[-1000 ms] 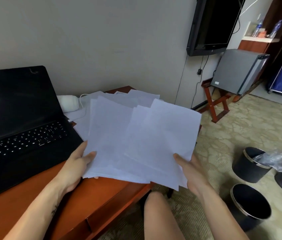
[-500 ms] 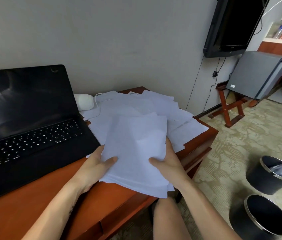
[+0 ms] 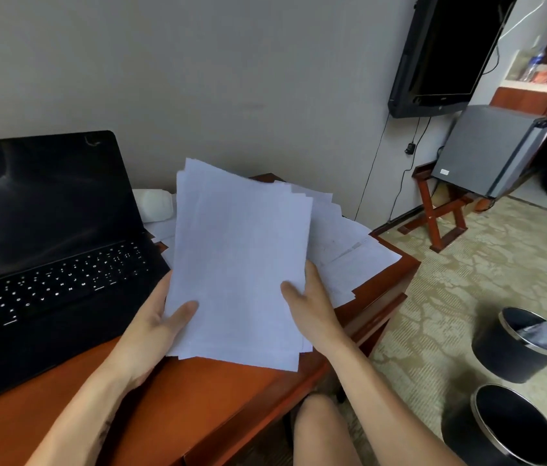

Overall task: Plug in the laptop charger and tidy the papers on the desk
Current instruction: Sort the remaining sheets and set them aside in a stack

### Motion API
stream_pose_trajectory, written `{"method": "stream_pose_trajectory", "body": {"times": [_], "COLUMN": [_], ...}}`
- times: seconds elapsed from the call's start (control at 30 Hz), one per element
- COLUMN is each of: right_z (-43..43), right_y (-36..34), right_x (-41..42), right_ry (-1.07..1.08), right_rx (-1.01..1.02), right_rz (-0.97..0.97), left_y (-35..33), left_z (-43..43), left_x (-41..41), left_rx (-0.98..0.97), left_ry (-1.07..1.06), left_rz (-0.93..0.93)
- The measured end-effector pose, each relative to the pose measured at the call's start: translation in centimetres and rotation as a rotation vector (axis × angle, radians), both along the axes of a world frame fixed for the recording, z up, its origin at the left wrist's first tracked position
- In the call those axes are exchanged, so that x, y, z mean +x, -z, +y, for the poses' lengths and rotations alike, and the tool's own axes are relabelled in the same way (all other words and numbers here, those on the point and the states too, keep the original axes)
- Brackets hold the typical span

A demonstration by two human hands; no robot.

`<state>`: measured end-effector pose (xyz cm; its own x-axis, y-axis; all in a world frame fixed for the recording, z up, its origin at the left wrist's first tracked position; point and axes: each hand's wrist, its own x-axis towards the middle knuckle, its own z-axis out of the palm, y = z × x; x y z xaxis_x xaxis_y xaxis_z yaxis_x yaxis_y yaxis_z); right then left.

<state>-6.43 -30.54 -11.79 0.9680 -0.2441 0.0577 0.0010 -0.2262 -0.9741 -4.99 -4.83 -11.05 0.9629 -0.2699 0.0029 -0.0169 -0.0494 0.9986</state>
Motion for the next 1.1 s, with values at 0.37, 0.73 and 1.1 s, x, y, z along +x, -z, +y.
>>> {"method": "stream_pose_trajectory", "body": {"times": [0.37,0.73,1.1], "right_z": [-1.1,-3.1,-0.5], "right_y": [1.1,-0.6,-2.6], "right_x": [6.0,11.6,16.4], "right_ry": [-0.079,0.039,0.026], "right_rx": [-0.181,-1.143,-0.37], "right_rz": [0.05,0.382,0.391], "left_y": [-0.1,0.8,1.0], "left_z": [1.1,2.0,2.9], "left_x": [1.3,2.5,2.9], "left_rx": [0.052,0.009,0.019], "left_ry": [-0.327,-0.574,-0.648], "left_rz": [-0.076,-0.155,-0.238]}}
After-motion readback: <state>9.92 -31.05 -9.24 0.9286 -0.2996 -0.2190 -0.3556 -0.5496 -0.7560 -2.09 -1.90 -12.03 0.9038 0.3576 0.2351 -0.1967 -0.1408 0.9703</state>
